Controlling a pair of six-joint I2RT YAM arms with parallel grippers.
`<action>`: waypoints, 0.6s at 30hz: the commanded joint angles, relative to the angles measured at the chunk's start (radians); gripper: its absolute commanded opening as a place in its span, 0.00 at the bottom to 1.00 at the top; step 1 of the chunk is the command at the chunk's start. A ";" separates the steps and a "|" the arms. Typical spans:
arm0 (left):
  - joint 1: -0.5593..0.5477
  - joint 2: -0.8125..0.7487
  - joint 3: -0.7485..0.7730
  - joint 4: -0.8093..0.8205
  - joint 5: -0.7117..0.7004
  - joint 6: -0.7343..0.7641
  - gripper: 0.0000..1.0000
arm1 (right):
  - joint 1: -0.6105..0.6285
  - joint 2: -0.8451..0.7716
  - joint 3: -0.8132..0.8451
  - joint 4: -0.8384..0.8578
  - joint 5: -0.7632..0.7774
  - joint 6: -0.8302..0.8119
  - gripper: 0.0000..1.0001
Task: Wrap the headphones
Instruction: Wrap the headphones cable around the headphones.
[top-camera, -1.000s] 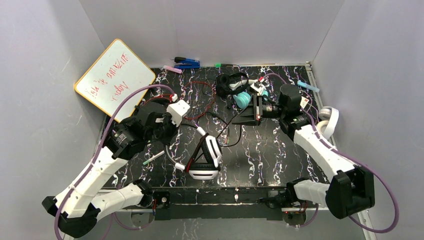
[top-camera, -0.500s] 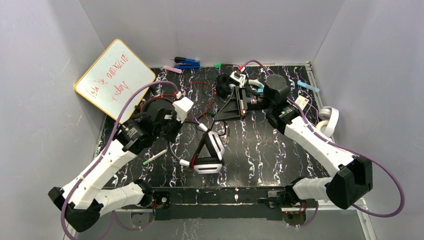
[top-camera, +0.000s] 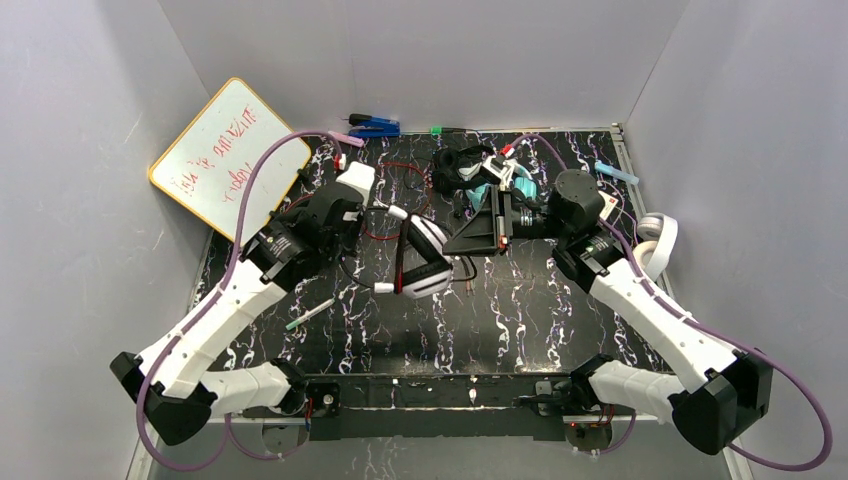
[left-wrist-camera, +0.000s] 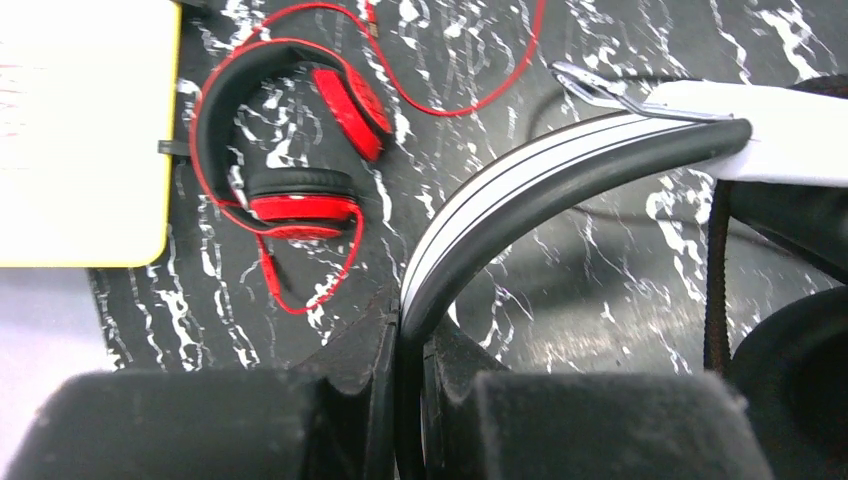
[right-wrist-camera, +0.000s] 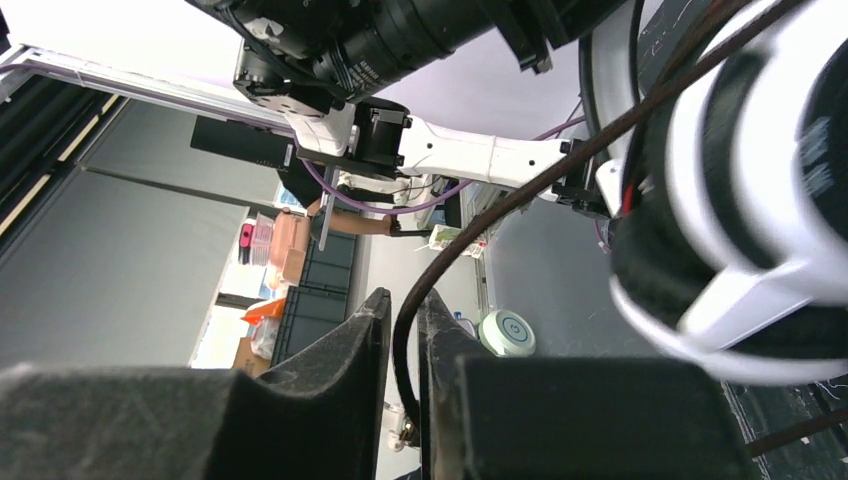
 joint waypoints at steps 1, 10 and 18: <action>0.007 0.033 0.073 0.045 -0.209 -0.099 0.00 | 0.003 -0.039 -0.002 0.005 0.007 -0.024 0.25; 0.005 0.125 0.145 0.038 -0.388 -0.329 0.00 | 0.047 -0.040 -0.009 -0.068 0.090 -0.102 0.26; 0.007 0.140 0.178 0.060 -0.371 -0.460 0.00 | 0.105 -0.042 -0.064 -0.172 0.168 -0.205 0.26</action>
